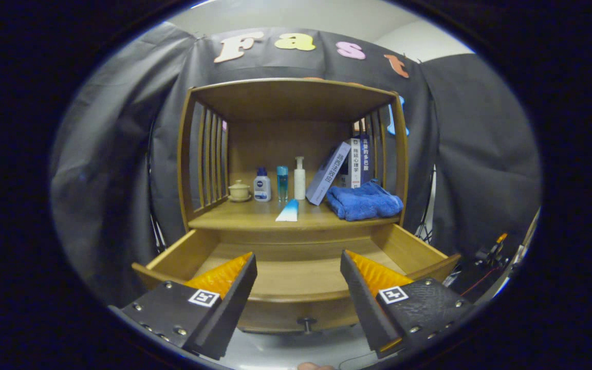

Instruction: Pull open the drawer, take out the items inside it, and place them on the countertop above the cabinet.

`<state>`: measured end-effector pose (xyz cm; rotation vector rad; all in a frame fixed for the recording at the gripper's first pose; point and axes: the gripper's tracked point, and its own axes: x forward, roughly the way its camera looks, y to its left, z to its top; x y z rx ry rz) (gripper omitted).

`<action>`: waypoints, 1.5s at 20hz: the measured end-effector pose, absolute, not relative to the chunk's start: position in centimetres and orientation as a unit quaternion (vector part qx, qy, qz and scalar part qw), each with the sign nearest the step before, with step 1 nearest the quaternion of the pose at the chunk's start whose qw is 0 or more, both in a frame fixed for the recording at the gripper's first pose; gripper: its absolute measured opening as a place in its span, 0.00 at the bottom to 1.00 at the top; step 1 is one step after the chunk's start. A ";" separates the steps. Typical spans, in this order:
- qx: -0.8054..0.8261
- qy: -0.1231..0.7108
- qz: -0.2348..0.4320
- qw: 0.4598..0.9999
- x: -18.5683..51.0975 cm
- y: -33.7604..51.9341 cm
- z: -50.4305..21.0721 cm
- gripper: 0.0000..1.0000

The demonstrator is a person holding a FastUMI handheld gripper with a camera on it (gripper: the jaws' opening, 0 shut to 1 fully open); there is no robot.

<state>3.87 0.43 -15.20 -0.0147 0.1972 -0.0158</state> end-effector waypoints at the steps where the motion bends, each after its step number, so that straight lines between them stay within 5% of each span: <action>1: -0.015 0.089 -0.005 0.996 3.5 0.5 -15.7 0.97; 8: 0.011 0.147 0.024 0.989 1.1 3.0 -24.7 0.96; 30: 0.023 0.053 0.032 0.998 13.5 6.1 -24.4 0.99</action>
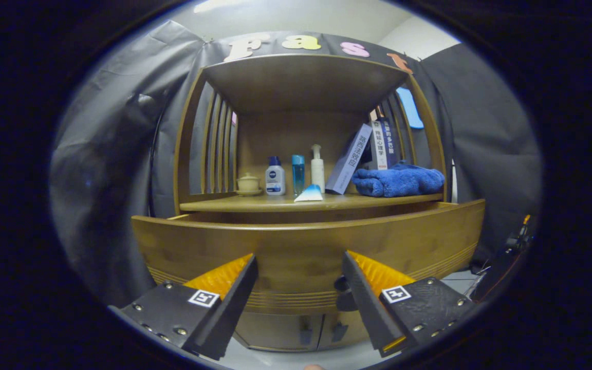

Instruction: Pull open the drawer, take out the items inside it, and place them on the countertop above the cabinet.

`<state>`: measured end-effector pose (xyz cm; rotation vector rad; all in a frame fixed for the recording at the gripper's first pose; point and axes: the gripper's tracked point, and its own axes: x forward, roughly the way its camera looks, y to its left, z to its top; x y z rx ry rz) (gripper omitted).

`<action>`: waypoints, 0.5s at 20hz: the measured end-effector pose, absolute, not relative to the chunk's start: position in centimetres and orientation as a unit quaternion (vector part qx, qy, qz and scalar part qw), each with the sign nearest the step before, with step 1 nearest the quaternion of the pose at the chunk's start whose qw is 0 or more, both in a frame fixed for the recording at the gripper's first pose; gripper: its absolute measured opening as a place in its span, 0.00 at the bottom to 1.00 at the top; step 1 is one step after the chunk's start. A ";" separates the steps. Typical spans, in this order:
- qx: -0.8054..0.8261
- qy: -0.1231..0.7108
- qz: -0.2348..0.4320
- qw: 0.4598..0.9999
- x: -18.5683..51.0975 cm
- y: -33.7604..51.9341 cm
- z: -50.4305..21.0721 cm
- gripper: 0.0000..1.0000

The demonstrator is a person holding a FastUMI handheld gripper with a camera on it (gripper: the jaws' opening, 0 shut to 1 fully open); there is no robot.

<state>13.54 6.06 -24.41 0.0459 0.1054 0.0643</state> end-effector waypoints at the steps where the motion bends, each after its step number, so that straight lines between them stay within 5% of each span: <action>1: 0.023 0.051 0.033 0.998 14.1 6.0 -24.5 0.99; 10: 0.054 0.060 0.036 0.996 19.4 6.0 -24.8 0.99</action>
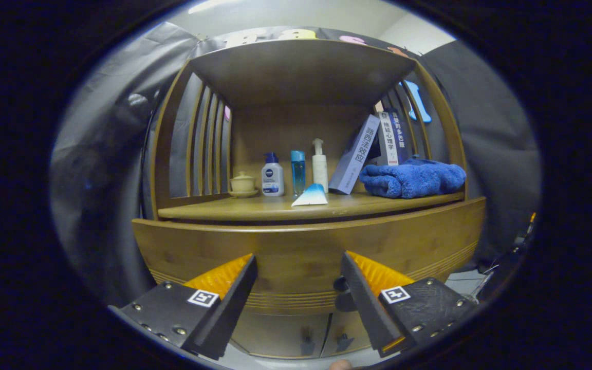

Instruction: Pull open the drawer, take out the items inside it, and place them on the countertop above the cabinet.

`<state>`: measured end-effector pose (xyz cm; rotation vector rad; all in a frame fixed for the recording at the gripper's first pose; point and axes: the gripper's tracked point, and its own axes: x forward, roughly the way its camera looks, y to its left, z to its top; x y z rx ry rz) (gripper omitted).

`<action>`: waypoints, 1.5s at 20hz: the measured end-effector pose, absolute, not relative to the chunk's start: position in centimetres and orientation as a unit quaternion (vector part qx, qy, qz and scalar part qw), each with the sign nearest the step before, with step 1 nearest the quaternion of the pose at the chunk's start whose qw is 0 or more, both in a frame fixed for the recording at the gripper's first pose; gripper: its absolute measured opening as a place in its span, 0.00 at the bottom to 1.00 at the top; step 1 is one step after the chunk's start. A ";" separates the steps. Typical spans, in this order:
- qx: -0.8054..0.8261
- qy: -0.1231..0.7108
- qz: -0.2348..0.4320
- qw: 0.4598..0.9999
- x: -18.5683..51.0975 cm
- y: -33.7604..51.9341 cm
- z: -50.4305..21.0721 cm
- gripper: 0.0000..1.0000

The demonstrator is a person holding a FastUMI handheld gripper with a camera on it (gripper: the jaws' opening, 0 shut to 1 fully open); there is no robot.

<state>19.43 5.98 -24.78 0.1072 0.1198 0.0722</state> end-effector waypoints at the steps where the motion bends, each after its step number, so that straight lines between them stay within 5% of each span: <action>1: 0.063 0.057 0.034 0.996 20.1 6.1 -24.8 0.98; 14: 0.012 0.030 0.066 0.997 21.9 6.1 -25.2 0.97; 30: -0.016 -0.021 0.046 0.999 5.5 2.2 -0.3 0.97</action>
